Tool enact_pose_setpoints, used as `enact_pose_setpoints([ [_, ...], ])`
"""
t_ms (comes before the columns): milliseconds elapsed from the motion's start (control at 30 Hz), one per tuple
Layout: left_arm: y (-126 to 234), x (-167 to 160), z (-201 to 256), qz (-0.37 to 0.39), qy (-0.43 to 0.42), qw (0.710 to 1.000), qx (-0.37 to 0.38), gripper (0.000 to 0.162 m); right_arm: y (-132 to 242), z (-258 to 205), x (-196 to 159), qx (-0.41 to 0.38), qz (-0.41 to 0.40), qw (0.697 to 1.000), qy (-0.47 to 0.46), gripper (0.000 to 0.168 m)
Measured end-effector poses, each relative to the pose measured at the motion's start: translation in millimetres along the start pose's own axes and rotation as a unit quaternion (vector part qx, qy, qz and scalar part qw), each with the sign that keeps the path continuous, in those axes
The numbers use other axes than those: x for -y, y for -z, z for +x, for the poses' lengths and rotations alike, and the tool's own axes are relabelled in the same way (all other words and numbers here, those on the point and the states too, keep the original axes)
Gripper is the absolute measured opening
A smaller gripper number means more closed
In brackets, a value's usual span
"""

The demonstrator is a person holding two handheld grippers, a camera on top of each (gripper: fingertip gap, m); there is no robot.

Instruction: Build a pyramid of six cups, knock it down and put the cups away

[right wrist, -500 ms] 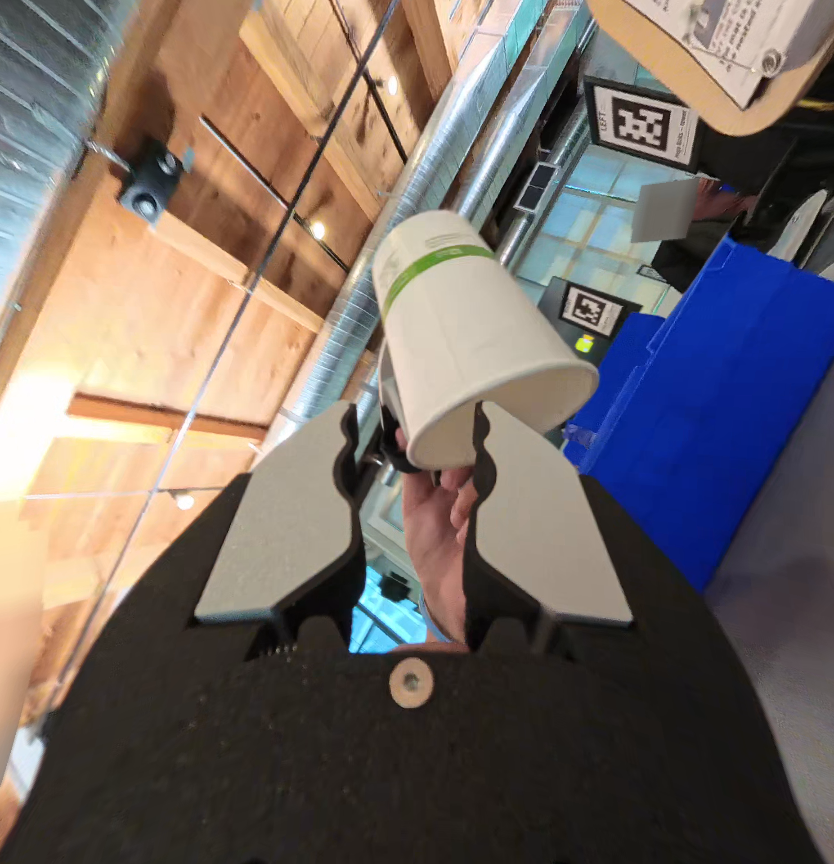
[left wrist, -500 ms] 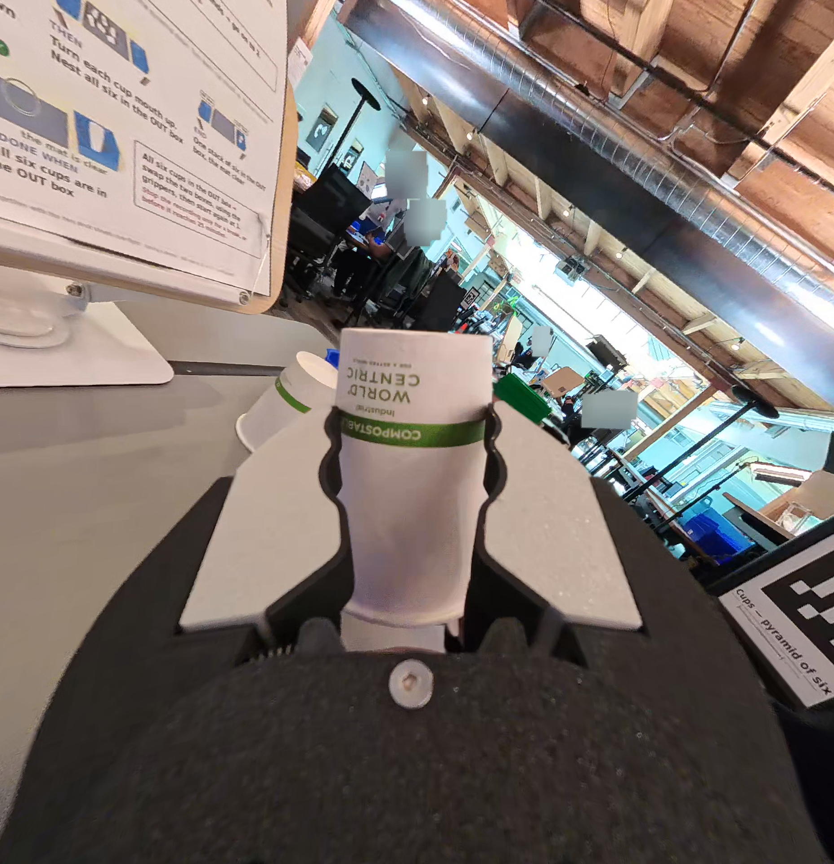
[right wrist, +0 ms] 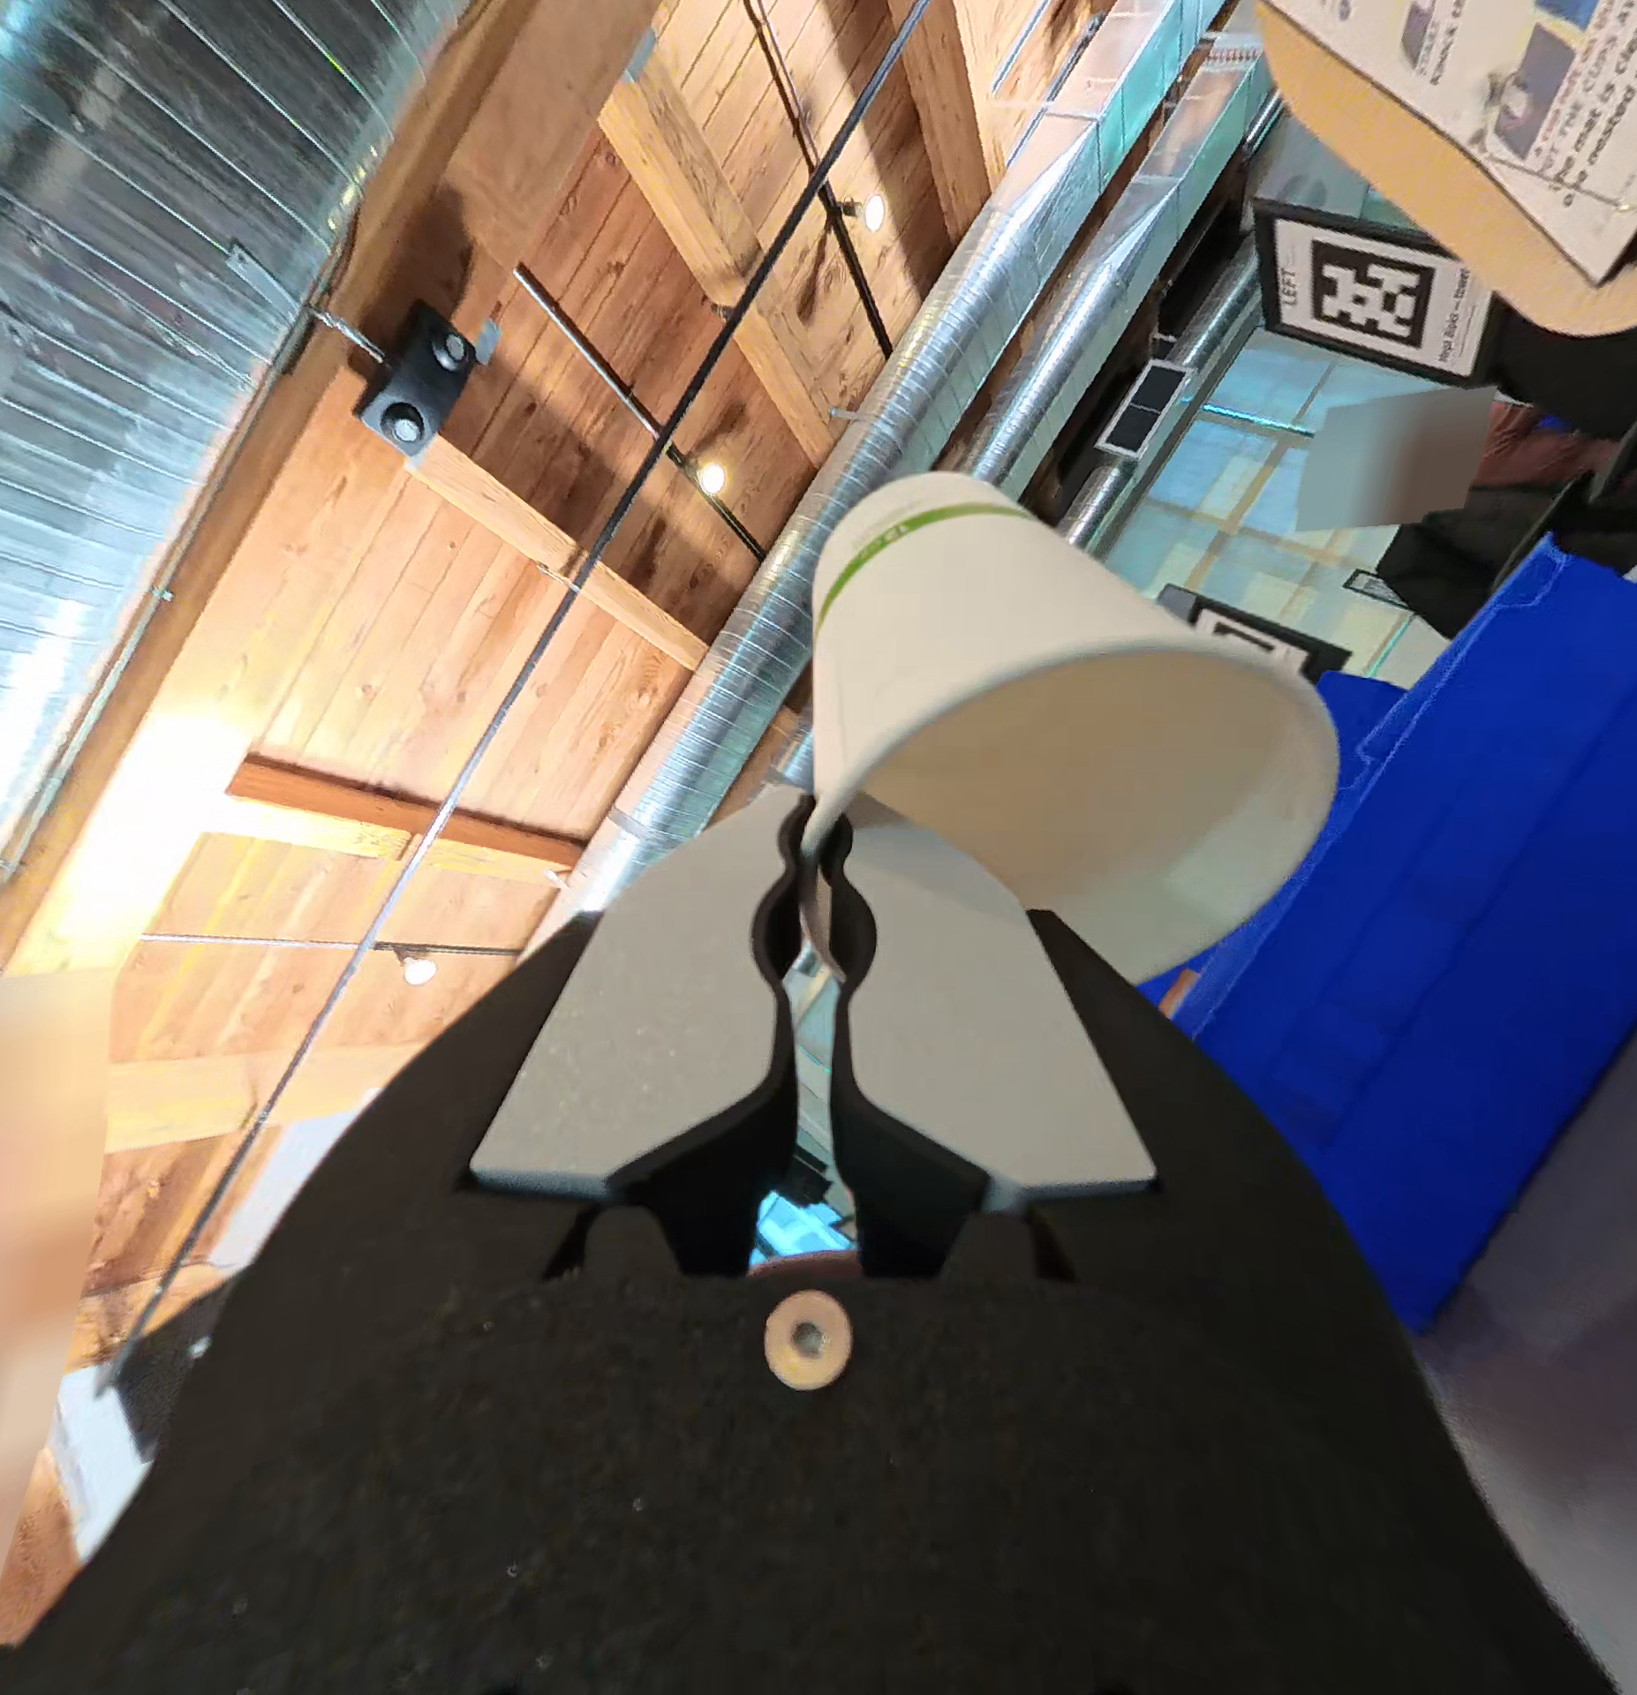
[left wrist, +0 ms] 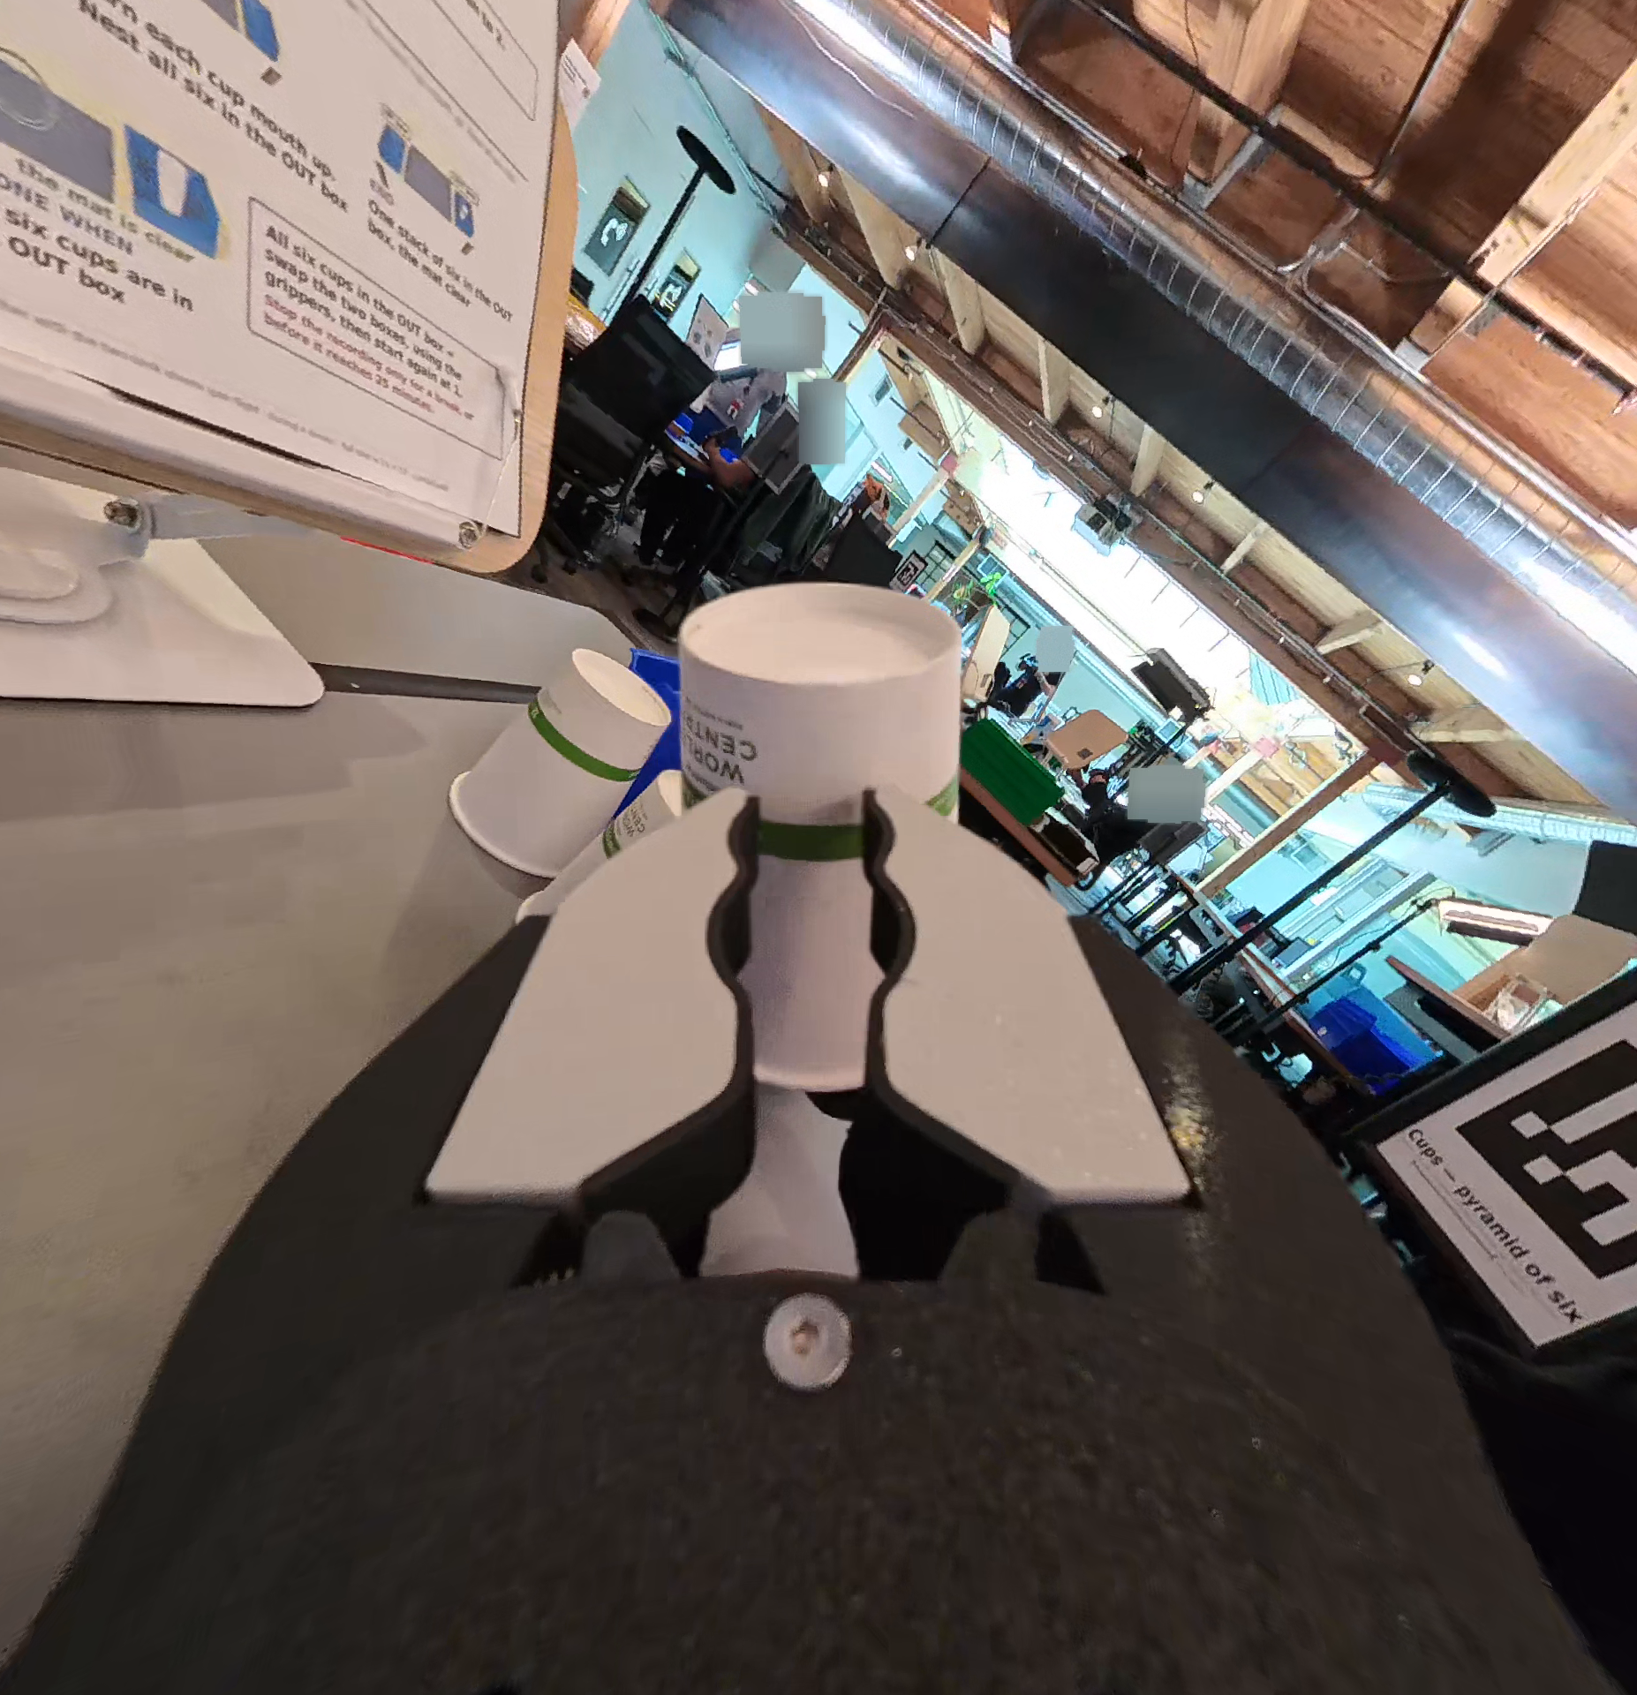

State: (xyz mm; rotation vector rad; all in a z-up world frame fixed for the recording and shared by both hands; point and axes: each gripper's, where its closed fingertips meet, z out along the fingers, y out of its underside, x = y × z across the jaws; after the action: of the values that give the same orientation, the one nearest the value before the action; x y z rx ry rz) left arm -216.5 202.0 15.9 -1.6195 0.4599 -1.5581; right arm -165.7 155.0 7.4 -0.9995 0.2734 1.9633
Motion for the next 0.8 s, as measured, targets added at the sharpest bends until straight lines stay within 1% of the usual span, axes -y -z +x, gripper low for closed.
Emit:
enact_pose_setpoints([
  [33, 1, 0, 1, -0.003, 0.005, 1.0, -0.002, 0.027, 1, 0, 0, -0.007, -0.003, 1.0, 0.012, 0.0],
  [100, 7, -5, 5, -0.014, -0.007, 1.0, 0.0, 0.03, 2, -5, -1, -0.019, -0.02, 0.998, 0.048, 0.0],
  [200, 19, -24, 11, -0.041, -0.051, 0.997, 0.032, 0.049, 3, -24, 6, -0.058, -0.064, 0.983, 0.162, 0.0],
  [233, 24, -35, 12, -0.055, -0.068, 0.995, 0.048, 0.052, 2, -40, 14, -0.067, -0.08, 0.97, 0.22, 0.0],
  [300, 34, -65, 12, -0.087, -0.105, 0.988, 0.078, 0.066, -3, -80, 36, -0.097, -0.119, 0.923, 0.352, 0.0],
  [333, 40, -79, 10, -0.096, -0.124, 0.983, 0.095, 0.066, -5, -103, 49, -0.11, -0.135, 0.899, 0.402, 0.0],
  [367, 45, -93, 9, -0.1, -0.142, 0.979, 0.108, 0.066, -7, -123, 64, -0.134, -0.154, 0.868, 0.454, 0.0],
  [400, 49, -107, 9, -0.112, -0.158, 0.974, 0.118, 0.066, -7, -138, 82, -0.174, -0.196, 0.817, 0.513, 0.0],
  [433, 51, -120, 8, -0.131, -0.172, 0.968, 0.127, 0.067, -1, -148, 106, -0.237, -0.247, 0.749, 0.567, 0.0],
  [500, 50, -139, 9, -0.167, -0.194, 0.958, 0.132, 0.07, 19, -168, 175, -0.38, -0.3, 0.6, 0.637, 0.0],
  [533, 49, -143, 10, -0.176, -0.203, 0.954, 0.131, 0.073, 32, -176, 207, -0.443, -0.331, 0.535, 0.639, 0.0],
  [567, 47, -143, 12, -0.177, -0.211, 0.952, 0.131, 0.075, 47, -181, 234, -0.494, -0.368, 0.48, 0.624, 0.0],
  [600, 45, -142, 13, -0.177, -0.217, 0.951, 0.13, 0.075, 63, -182, 258, -0.537, -0.405, 0.433, 0.6, 0.0],
  [633, 44, -141, 14, -0.176, -0.221, 0.95, 0.131, 0.075, 79, -179, 275, -0.567, -0.448, 0.4, 0.564, 0.0],
  [667, 43, -140, 13, -0.175, -0.225, 0.949, 0.134, 0.074, 95, -173, 286, -0.587, -0.488, 0.379, 0.523, 0.0],
  [733, 41, -140, 10, -0.177, -0.228, 0.947, 0.138, 0.074, 126, -155, 297, -0.61, -0.557, 0.347, 0.445, 0.0],
  [800, 39, -141, 9, -0.18, -0.227, 0.948, 0.136, 0.073, 153, -133, 300, -0.618, -0.609, 0.315, 0.386, 0.0],
])
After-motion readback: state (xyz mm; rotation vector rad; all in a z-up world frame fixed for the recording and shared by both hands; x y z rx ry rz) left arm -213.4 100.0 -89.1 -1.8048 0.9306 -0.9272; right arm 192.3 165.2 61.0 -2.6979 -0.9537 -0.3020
